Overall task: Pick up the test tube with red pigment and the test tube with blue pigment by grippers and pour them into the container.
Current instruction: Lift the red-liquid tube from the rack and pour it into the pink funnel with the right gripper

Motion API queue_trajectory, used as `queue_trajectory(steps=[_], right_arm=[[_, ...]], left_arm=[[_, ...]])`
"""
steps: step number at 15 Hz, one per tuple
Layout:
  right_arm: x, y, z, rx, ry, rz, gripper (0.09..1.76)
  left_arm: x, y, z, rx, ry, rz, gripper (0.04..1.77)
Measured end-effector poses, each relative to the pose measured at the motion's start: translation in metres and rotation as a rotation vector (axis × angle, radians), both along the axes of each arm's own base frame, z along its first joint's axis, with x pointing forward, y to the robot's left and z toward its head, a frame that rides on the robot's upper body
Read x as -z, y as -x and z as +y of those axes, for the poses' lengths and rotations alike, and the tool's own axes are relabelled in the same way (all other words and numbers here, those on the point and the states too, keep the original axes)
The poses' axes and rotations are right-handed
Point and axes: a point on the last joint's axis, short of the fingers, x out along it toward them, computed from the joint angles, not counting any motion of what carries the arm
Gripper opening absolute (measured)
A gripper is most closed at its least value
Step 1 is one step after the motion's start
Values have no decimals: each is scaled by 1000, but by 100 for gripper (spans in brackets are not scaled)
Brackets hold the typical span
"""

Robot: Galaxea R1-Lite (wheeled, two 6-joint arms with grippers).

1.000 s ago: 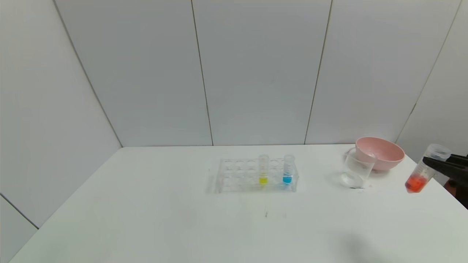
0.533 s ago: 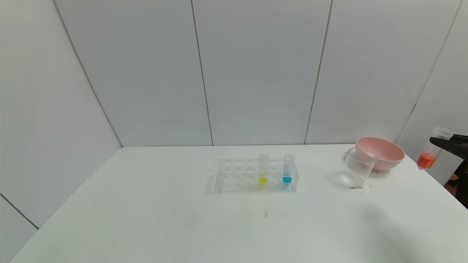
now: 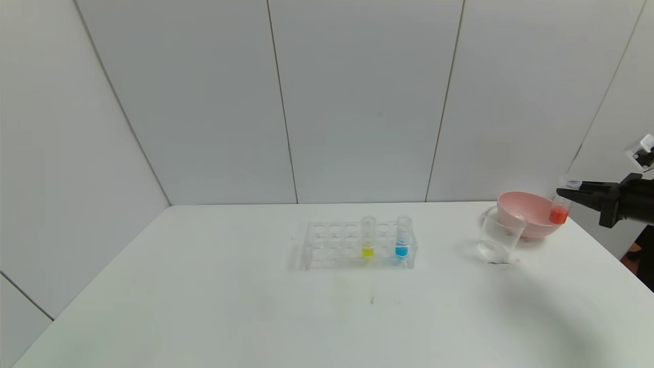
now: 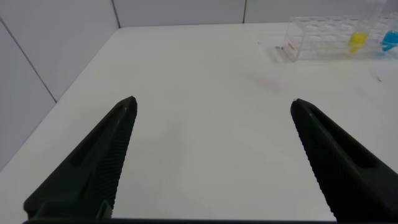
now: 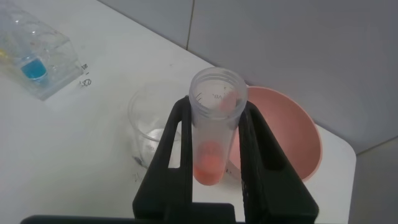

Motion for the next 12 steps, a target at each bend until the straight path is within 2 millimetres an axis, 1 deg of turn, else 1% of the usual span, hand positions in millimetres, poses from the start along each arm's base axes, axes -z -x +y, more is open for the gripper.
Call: queue_trajectory(steps=[3,7,10,12], right_arm=[[-11,-15,9,-9,33,83,50],[-29,-30,15,19,181,179,50],[-35,-37,20,-16,335,195,50],[-38,-41,24,-30,367,225,50]], left_arm=[[0,0,0,0,0,0,176],[0,0,0,0,0,0,176],[0,0,0,0,0,0,176],[0,0,0,0,0,0,176]])
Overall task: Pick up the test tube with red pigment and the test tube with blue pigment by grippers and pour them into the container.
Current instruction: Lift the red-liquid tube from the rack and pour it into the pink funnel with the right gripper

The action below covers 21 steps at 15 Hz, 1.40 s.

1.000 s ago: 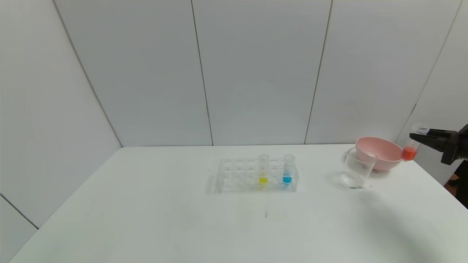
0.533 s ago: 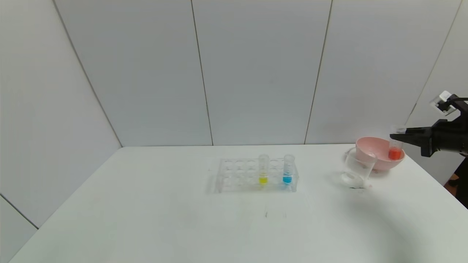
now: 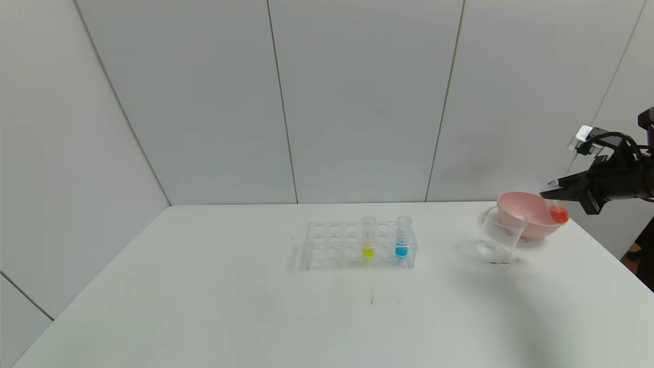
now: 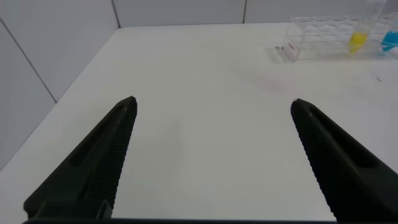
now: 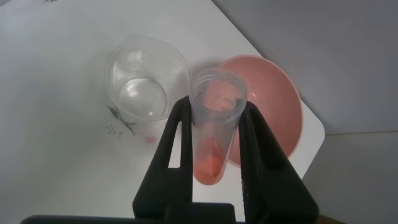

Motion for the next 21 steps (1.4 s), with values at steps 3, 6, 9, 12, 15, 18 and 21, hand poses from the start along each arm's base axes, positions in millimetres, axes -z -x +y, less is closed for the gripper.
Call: queue_trajectory(steps=[3,6,9,12,15,18,21], right_arm=[[-6,-5,9,27,51,77,50],[-18,-5,19,27,83,165,50],[-24,-10,25,77,155,230,50],[-17,-18,29,76,175,253,50],[-10,-16,34,58,243,317,50],[-8,-15,40,39,298,342,50],[-6,-19,49,33,346,341,50]], left_arm=[[0,0,0,0,0,0,176],[0,0,0,0,0,0,176],[0,0,0,0,0,0,176],[0,0,0,0,0,0,176],[0,0,0,0,0,0,176],[0,0,0,0,0,0,176],[0,0,0,0,0,0,176]])
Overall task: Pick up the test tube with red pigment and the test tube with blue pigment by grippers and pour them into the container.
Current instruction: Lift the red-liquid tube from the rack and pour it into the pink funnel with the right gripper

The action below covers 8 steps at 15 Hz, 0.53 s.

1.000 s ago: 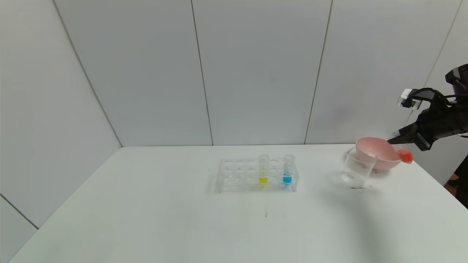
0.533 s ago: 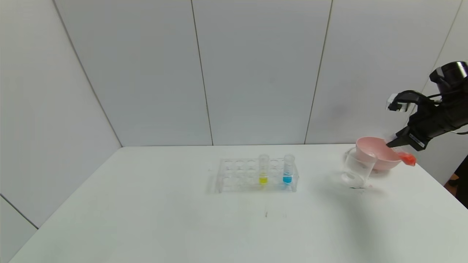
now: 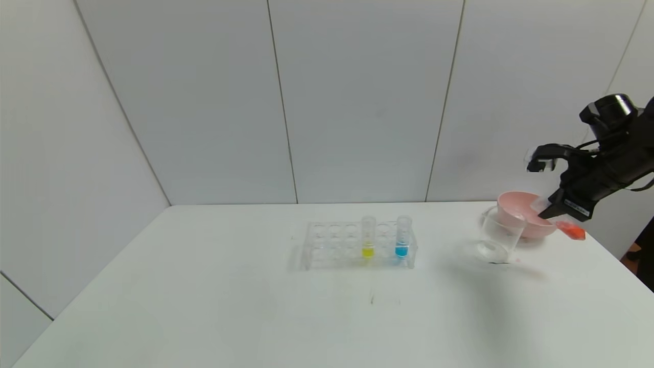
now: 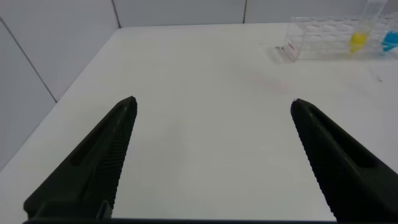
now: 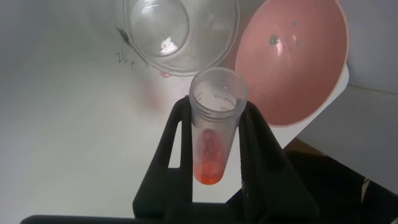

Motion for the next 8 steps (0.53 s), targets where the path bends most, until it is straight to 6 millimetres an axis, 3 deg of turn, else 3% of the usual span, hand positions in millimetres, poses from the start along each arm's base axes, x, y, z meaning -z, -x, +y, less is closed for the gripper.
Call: queue_trajectory(steps=[8], right_arm=[[9,-10,22,-52,145,8,50]], left_arm=[[0,0,0,0,0,0,176]])
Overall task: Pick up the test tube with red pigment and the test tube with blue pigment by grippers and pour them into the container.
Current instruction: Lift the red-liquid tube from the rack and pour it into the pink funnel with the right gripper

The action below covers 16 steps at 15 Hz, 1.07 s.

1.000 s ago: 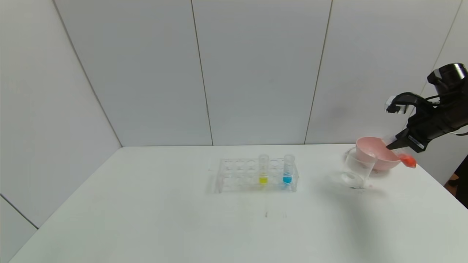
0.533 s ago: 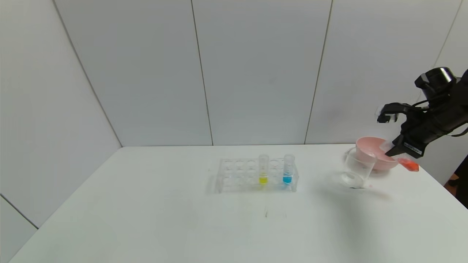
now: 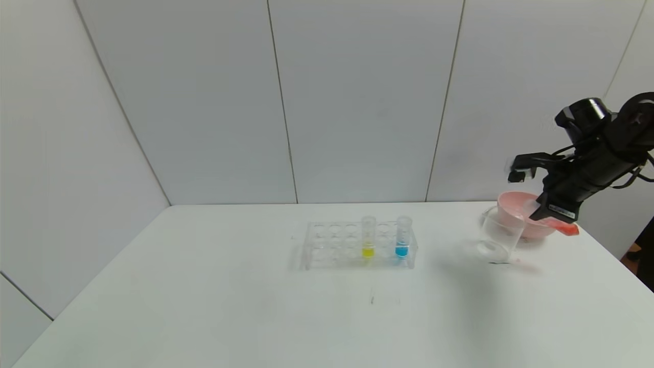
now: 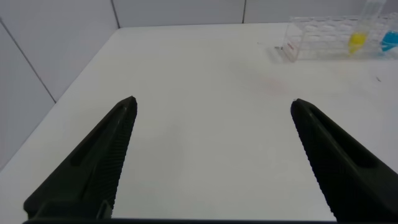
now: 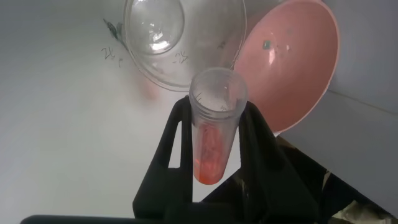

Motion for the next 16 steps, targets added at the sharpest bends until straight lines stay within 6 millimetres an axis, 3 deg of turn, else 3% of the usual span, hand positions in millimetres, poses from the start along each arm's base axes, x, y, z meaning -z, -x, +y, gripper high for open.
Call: queue_trajectory(steps=[16], right_arm=[[4,-6,29,-102,354,19,50]], left_arm=[[0,0,0,0,0,0,176]])
